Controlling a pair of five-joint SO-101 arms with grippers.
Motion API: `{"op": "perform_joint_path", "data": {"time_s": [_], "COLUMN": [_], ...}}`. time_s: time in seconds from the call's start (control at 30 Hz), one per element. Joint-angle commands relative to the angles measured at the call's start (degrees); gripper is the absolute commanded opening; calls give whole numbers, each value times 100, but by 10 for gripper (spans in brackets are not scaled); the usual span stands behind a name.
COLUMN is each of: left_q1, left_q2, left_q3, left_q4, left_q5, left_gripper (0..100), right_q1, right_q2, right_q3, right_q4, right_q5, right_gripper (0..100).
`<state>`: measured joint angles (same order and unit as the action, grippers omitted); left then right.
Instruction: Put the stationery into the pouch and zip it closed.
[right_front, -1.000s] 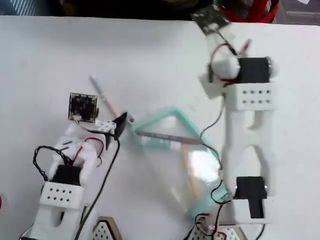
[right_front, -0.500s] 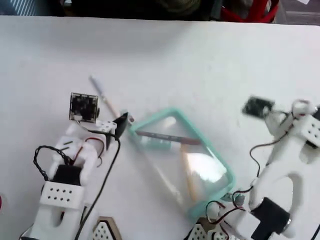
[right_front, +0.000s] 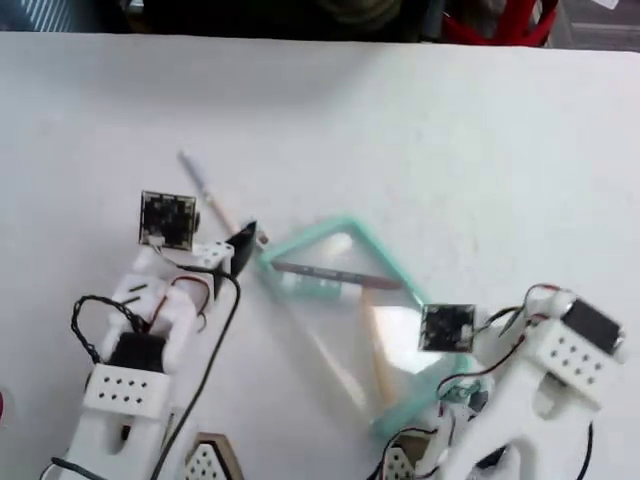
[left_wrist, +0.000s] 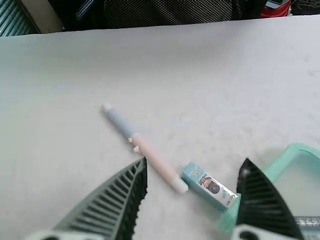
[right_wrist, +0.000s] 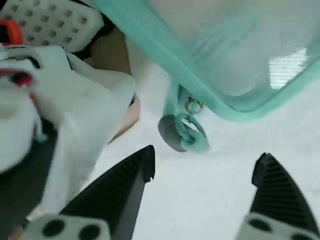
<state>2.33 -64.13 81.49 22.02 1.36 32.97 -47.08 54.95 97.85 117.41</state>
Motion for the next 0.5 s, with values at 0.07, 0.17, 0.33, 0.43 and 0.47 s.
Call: {"op": "perform_joint_path", "data": {"time_s": [0.07, 0.17, 0.33, 0.43, 0.47], "left_q1": [40, 40, 48, 48, 48], "left_q2": [-4, -4, 22, 22, 22], "left_q3": [-18, -18, -18, -9, -9], "left_q4": [-114, -105, -114, -105, -105], "left_q5": [9, 9, 18, 18, 18], "left_gripper": [293, 293, 293, 293, 292], "right_q1": [-602, -910, -1191, -1182, -1182], "right_q2": [-1596, -2237, -2897, -3011, -3037], "right_q3": [853, 1582, 2541, 2629, 2629], "right_q4": [-330, -892, -1349, -1455, -1455], "right_q5": [-1292, -1934, -2066, -2075, -2075], "right_gripper": [308, 308, 308, 307, 304]}}
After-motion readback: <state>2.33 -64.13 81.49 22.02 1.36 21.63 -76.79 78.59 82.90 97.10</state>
